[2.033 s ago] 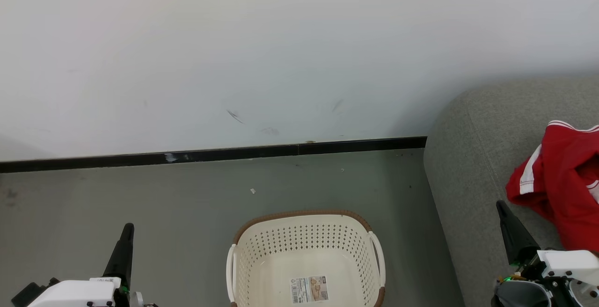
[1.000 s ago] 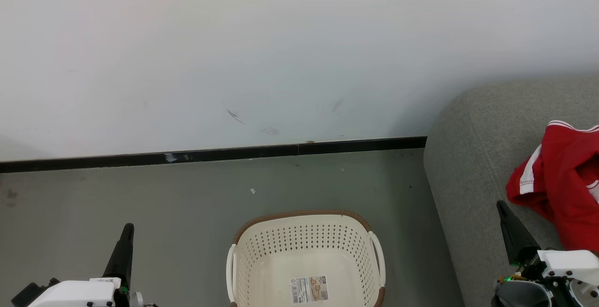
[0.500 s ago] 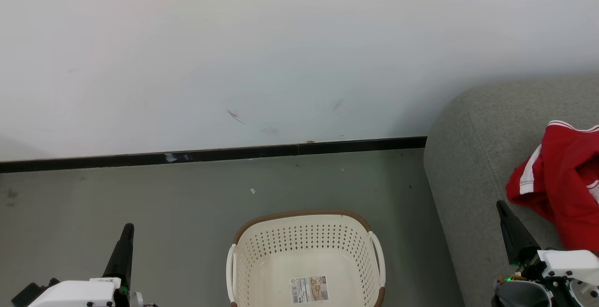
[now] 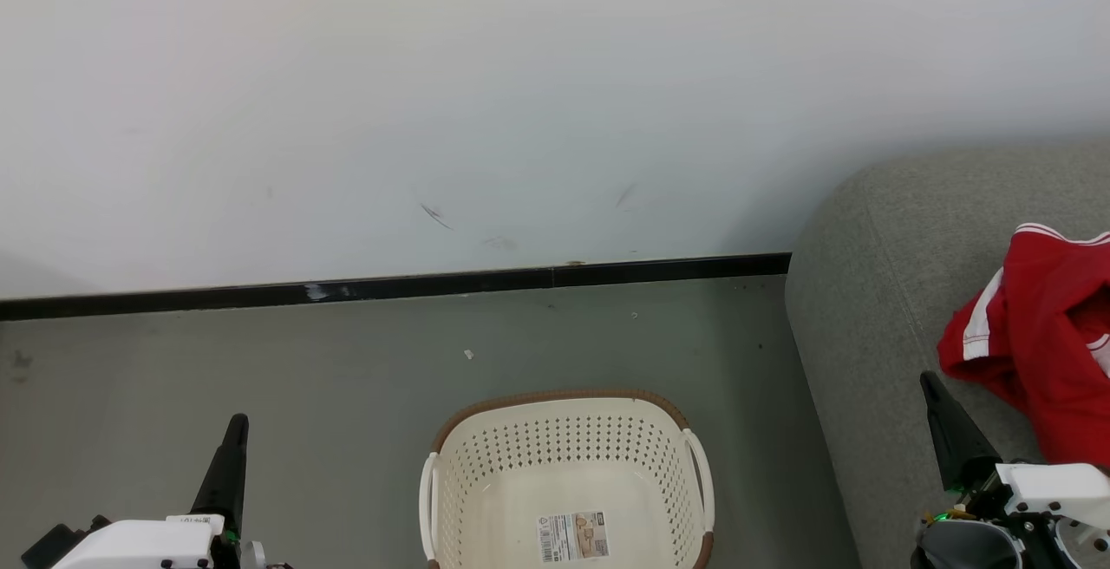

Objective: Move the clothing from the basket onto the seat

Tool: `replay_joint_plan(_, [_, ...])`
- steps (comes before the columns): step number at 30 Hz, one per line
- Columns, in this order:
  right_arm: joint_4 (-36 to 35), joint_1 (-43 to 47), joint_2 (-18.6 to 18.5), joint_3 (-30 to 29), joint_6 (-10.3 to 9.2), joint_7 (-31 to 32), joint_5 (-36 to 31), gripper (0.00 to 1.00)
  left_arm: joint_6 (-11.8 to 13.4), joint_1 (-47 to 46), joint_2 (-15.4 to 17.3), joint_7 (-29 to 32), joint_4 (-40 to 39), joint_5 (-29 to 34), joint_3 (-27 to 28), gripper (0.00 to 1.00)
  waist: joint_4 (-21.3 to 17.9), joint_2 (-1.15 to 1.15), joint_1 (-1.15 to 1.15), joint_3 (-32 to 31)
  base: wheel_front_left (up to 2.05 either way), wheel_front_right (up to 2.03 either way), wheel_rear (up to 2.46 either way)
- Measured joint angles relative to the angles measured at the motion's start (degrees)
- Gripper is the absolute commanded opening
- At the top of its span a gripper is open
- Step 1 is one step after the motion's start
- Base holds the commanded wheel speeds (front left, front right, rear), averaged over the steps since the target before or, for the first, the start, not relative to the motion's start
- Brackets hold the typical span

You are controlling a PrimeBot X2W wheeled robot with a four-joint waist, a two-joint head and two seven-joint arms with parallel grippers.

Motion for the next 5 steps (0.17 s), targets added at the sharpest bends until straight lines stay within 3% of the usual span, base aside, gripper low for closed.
replay_joint_plan(5, [0.0, 0.0, 0.0, 0.0, 0.00, 0.0, 0.0, 0.00, 0.0, 0.0, 0.0, 0.0, 0.0, 0.0, 0.0, 0.00, 0.0, 0.00, 0.00, 0.0, 0.00, 0.00, 0.00])
